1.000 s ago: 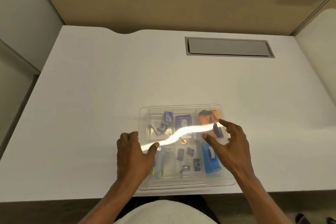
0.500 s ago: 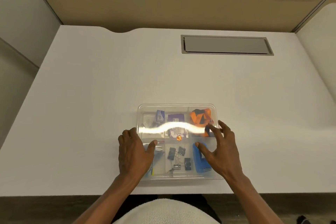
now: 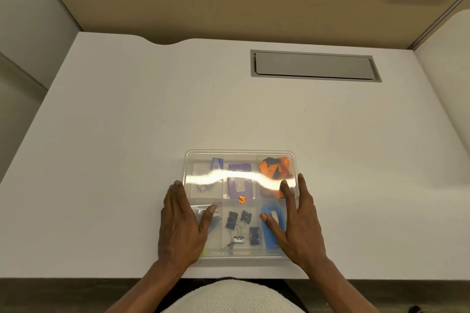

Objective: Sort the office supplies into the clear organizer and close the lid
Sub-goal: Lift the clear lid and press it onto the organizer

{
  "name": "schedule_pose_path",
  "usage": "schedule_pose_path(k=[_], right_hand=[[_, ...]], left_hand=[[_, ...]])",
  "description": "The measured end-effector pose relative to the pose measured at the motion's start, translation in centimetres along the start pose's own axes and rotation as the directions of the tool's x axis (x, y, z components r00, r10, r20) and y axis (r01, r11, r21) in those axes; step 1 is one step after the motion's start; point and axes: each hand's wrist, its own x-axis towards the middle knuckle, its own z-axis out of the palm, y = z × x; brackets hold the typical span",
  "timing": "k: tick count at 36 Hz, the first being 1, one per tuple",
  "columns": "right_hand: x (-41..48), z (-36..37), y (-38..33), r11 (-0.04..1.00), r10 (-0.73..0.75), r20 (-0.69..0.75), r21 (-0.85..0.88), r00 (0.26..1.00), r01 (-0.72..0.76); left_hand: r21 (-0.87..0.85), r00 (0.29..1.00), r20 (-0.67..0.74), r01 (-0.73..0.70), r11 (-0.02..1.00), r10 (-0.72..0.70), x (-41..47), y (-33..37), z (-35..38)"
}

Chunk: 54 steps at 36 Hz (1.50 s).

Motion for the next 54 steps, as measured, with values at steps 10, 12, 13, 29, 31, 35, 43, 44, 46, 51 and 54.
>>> schedule_pose_path(k=[10, 12, 13, 29, 31, 35, 43, 44, 46, 51, 54], right_hand=[[0.7, -0.2, -0.6, 0.999, 0.009, 0.032, -0.049, 0.999, -0.007], [1.0, -0.1, -1.0, 0.998, 0.018, 0.028, -0.059, 0.999, -0.016], [1.2, -0.1, -1.1, 0.998, 0.023, 0.029, -0.065, 0.999, -0.021], [3.3, 0.3, -1.6, 0.995, 0.028, 0.012, -0.096, 1.000, -0.026], [3.4, 0.2, -1.8, 0.993, 0.028, 0.013, -0.114, 1.000, -0.027], [3.5, -0.2, -1.7, 0.991, 0.013, 0.012, -0.135, 1.000, -0.011], [3.5, 0.0, -1.5, 0.995, 0.006, 0.001, -0.099, 1.000, -0.006], [3.5, 0.0, -1.5, 0.995, 0.006, -0.002, -0.096, 1.000, -0.006], [3.4, 0.0, -1.6, 0.995, 0.005, -0.007, -0.099, 1.000, -0.005], [3.3, 0.0, -1.7, 0.995, 0.026, 0.001, -0.097, 1.000, -0.026], [3.4, -0.2, -1.6, 0.996, 0.034, 0.017, -0.078, 0.999, -0.033]], left_hand=[[-0.012, 0.998, 0.052, -0.016, 1.000, 0.017, 1.3, -0.8, 0.7], [0.010, 0.998, 0.057, -0.034, 0.999, 0.034, 2.1, -1.0, 0.6], [0.020, 0.997, 0.060, -0.042, 0.999, 0.041, 2.6, -1.0, 0.5], [0.255, 0.991, 0.048, -0.130, 0.958, 0.122, 5.4, -0.4, -0.9], [0.282, 0.973, 0.057, -0.230, 0.932, 0.223, 5.6, 0.1, -1.5], [0.218, 0.949, 0.102, -0.314, 0.924, 0.298, 6.1, -0.1, -1.5], [0.242, 0.938, 0.164, -0.337, 0.910, 0.304, 6.8, -0.3, -1.7], [0.257, 0.939, 0.178, -0.334, 0.907, 0.295, 6.9, -0.1, -1.8], [0.303, 0.942, 0.205, -0.320, 0.898, 0.267, 7.1, 0.4, -2.2], [0.363, 0.942, 0.246, -0.310, 0.879, 0.230, 7.4, 1.3, -2.7], [0.379, 0.945, 0.248, -0.295, 0.877, 0.211, 7.5, 1.5, -2.7]])
